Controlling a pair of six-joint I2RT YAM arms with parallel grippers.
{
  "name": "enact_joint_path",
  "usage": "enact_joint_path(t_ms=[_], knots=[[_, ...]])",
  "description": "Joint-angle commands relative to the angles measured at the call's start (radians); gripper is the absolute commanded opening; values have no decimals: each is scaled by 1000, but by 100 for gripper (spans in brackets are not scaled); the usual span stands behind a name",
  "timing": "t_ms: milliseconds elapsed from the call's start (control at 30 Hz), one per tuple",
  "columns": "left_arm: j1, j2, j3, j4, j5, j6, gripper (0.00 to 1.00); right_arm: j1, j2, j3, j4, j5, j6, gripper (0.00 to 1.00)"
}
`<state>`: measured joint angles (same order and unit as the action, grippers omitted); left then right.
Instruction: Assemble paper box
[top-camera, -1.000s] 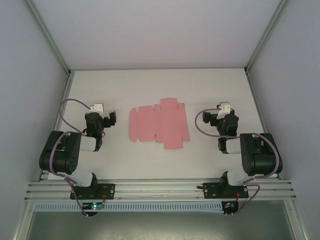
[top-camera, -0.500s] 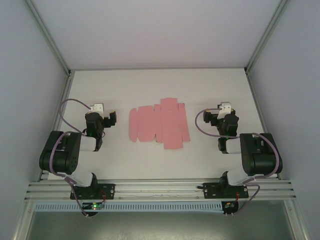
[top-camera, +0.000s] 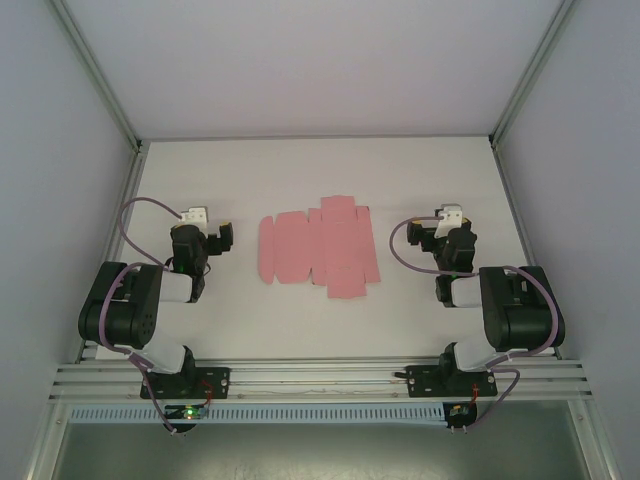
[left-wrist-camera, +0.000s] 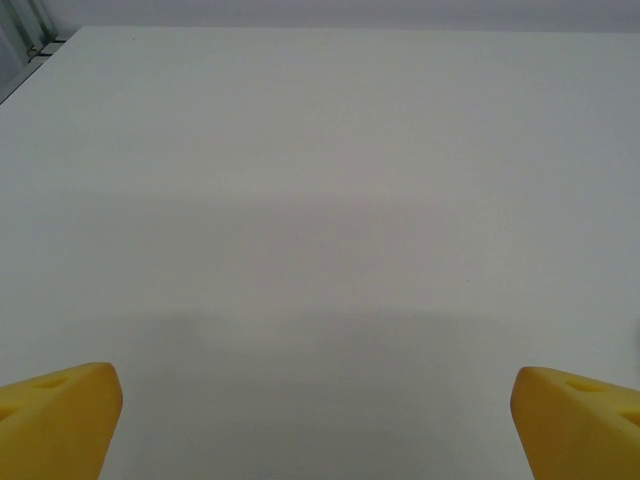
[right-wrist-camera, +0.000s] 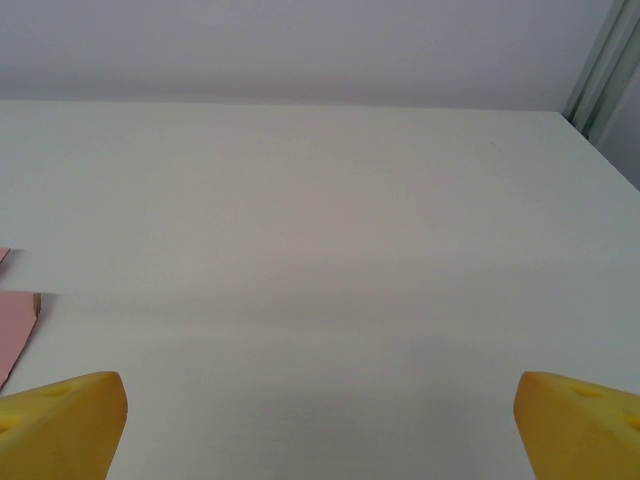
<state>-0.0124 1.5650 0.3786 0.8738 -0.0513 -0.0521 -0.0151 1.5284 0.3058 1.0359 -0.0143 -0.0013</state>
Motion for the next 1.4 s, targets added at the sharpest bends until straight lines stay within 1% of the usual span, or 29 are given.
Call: enact_joint_path(t_ms=[0,267,333,400,433,533,567,633,667,733,800,867,967,1033,1100,1167,1200,1267,1367], knots=[[12,-10,23,-13,11,15,100,8,-9,22,3,14,17,98],[14,-10,23,-16,12,13,100,9,-13,24,3,15,20,98],[15,-12,29,-20,2,9,100,10,-34,42,-48,27,25,99],[14,-49,50,-86,-20,2,100,10,-79,67,-131,49,30,99],[14,-77,72,-156,-34,-6,100,10,-103,84,-176,50,29,98],[12,-135,137,-325,-49,-12,100,30,-185,147,-381,66,43,98],[12,-156,173,-417,-48,-28,100,47,-214,177,-462,79,61,98],[12,-193,237,-565,-45,-99,100,86,-260,217,-569,98,94,98],[12,-212,262,-610,-23,-151,100,113,-281,236,-618,108,115,98],[10,-234,282,-626,83,-210,100,167,-306,267,-687,130,164,98],[-3,-243,313,-678,127,-312,100,224,-311,316,-791,150,241,96],[-23,-241,342,-742,198,-381,100,282,-288,374,-901,154,303,93],[-83,-235,324,-730,269,-448,100,373,-205,422,-949,150,395,91],[-135,-228,324,-747,276,-467,100,426,-128,447,-924,86,431,87],[-183,-214,345,-809,255,-469,100,466,-52,490,-912,22,437,82],[-214,-185,363,-849,260,-486,100,493,19,558,-946,-25,423,78],[-220,-169,368,-860,274,-500,100,498,50,581,-966,-29,423,75],[-224,-141,372,-864,328,-531,100,502,98,607,-987,-12,445,74],[-224,-119,369,-871,340,-557,100,502,145,600,-969,-5,462,71]])
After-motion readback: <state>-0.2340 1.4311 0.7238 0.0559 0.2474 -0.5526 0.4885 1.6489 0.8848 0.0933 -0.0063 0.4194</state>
